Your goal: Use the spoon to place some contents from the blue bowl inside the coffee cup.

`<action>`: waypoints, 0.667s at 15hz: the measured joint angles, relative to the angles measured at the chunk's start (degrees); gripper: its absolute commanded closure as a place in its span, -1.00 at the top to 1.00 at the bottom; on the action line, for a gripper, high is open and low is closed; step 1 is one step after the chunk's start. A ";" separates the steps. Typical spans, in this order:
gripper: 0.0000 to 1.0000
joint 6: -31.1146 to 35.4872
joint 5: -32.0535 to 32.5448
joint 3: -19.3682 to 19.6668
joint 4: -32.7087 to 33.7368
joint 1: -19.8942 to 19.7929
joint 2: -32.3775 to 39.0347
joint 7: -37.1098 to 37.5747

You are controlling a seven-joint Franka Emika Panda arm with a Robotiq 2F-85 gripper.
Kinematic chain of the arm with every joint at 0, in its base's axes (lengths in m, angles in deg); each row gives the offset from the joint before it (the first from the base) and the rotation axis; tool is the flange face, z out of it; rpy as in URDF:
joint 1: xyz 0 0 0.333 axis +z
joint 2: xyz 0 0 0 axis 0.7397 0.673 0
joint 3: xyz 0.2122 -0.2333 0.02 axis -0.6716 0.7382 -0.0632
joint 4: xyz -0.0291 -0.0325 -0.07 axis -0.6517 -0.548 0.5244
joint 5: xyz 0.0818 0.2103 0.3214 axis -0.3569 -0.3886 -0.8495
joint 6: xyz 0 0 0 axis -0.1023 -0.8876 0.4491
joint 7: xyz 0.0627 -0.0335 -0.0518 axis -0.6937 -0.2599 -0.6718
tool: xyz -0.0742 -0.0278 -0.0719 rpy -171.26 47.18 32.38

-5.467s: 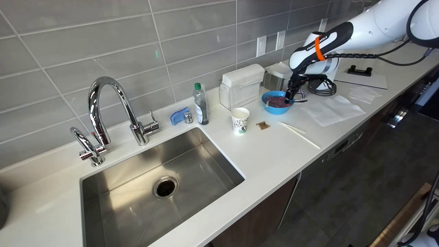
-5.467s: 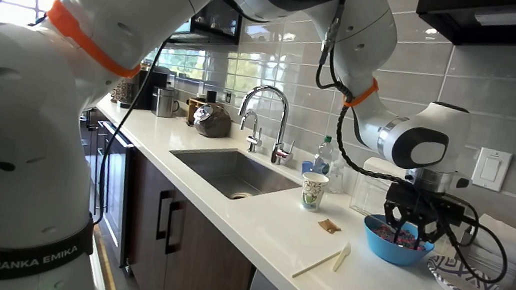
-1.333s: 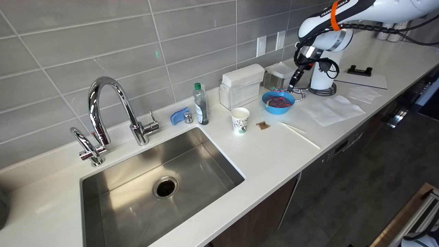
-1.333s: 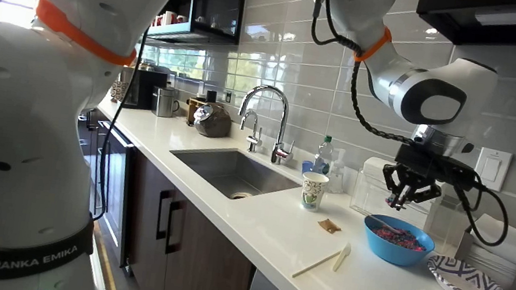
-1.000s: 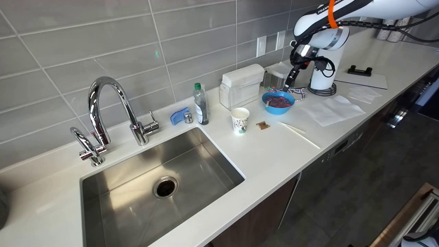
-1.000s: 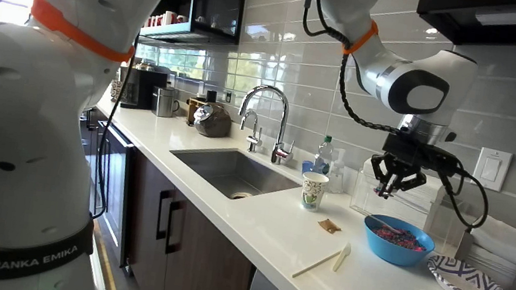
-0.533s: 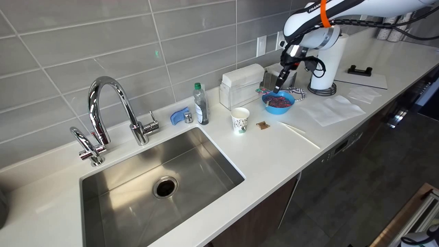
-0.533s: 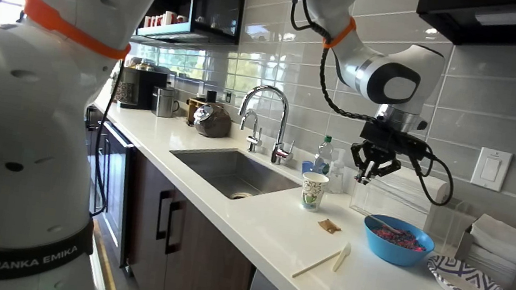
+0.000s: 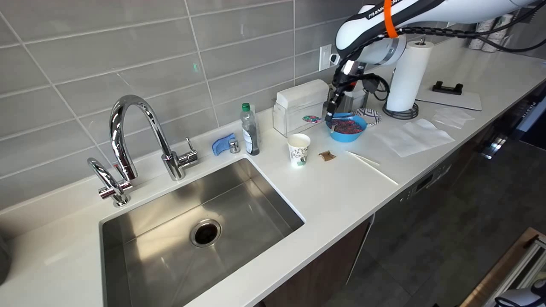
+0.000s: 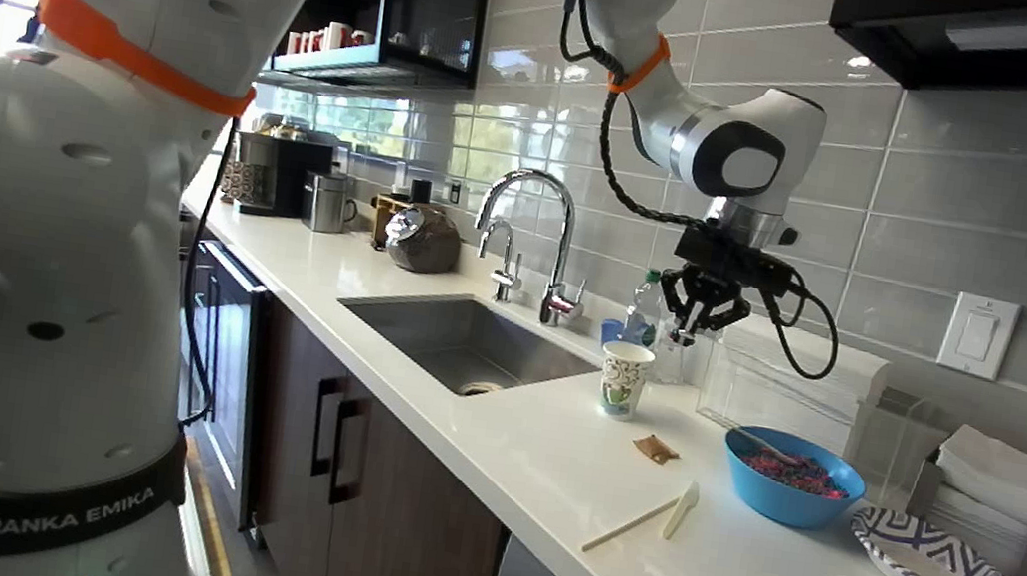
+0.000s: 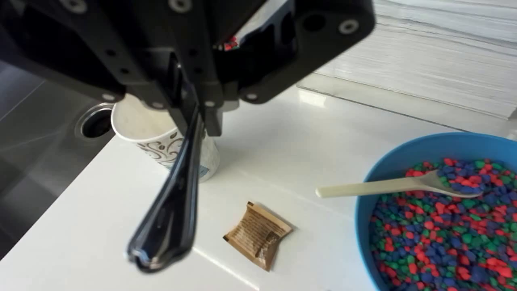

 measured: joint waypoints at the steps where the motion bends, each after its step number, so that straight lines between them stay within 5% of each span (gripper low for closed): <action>1: -0.95 0.00 0.06 -0.04 -0.01 0.53 0.00 0.49; 10: -0.95 0.00 3.13 -0.09 -1.43 4.15 0.00 3.89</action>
